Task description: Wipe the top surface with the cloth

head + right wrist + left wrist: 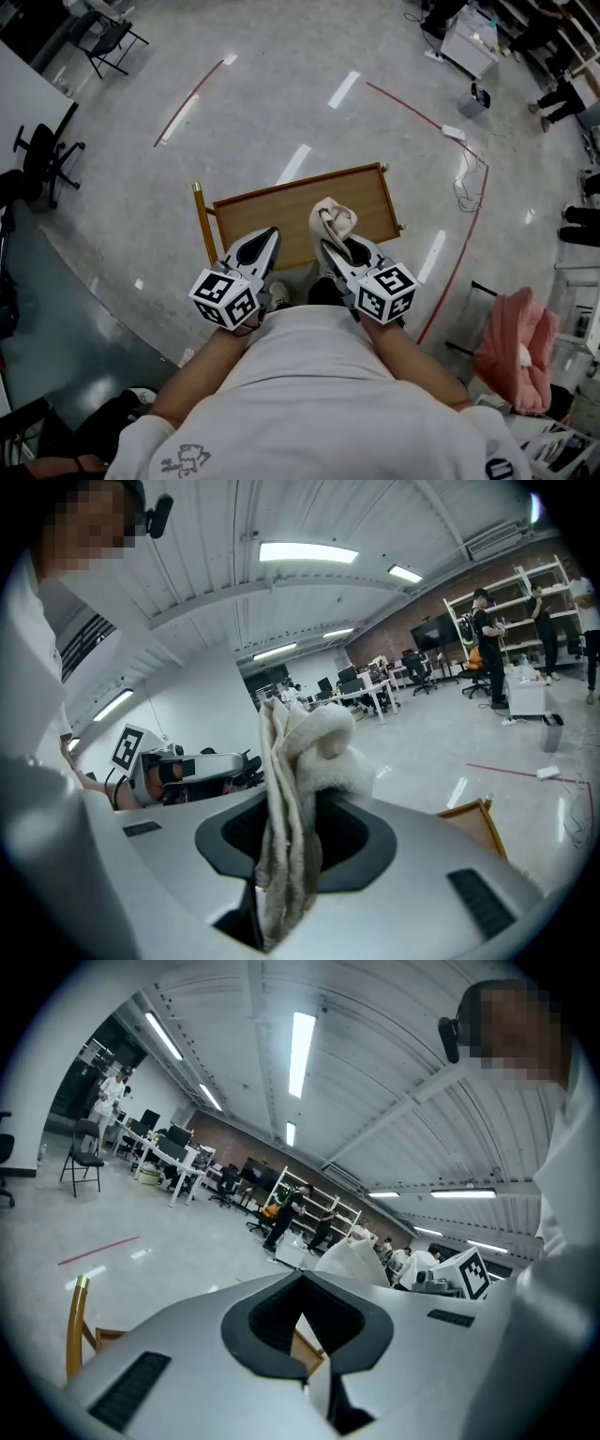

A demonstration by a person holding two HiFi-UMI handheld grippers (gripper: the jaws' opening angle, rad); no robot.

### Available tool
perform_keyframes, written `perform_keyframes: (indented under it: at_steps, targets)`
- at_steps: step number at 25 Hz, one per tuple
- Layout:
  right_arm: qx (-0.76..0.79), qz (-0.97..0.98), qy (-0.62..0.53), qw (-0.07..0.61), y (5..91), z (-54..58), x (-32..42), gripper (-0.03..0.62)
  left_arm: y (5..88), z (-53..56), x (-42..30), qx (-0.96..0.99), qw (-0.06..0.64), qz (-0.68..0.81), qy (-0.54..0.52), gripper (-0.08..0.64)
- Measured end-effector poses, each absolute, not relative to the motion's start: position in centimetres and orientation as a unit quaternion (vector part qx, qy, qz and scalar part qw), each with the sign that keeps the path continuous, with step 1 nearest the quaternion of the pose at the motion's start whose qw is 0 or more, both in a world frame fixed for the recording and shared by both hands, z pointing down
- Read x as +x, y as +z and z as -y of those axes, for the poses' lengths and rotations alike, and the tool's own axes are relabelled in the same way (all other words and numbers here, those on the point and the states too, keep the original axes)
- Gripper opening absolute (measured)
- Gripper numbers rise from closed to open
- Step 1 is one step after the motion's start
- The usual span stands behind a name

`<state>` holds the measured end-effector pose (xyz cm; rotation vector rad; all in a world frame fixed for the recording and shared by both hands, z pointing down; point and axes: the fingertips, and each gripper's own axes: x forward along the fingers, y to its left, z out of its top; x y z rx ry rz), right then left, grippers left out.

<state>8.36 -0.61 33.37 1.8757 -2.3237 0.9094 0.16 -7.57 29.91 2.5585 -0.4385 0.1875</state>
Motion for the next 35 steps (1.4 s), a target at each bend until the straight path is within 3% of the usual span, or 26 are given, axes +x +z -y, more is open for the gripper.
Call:
perform_keyframes:
  at_steps: [8, 20, 35]
  targets:
    - [0.579, 0.753, 0.309, 0.05, 37.7, 4.0, 16.7, 0.112, 33.2, 10.9, 3.6, 0.933, 0.277, 0.215, 0.077, 0.006]
    - [0.597, 0.698, 0.364, 0.156, 53.0, 7.9, 33.7, 0.112, 39.8, 14.6, 5.1, 0.905, 0.293, 0.292, 0.101, 0.006]
    - [0.614, 0.585, 0.442, 0.292, 71.2, 10.3, 40.6, 0.112, 52.6, 17.6, -0.6, 0.857, 0.335, 0.357, 0.16, 0.006]
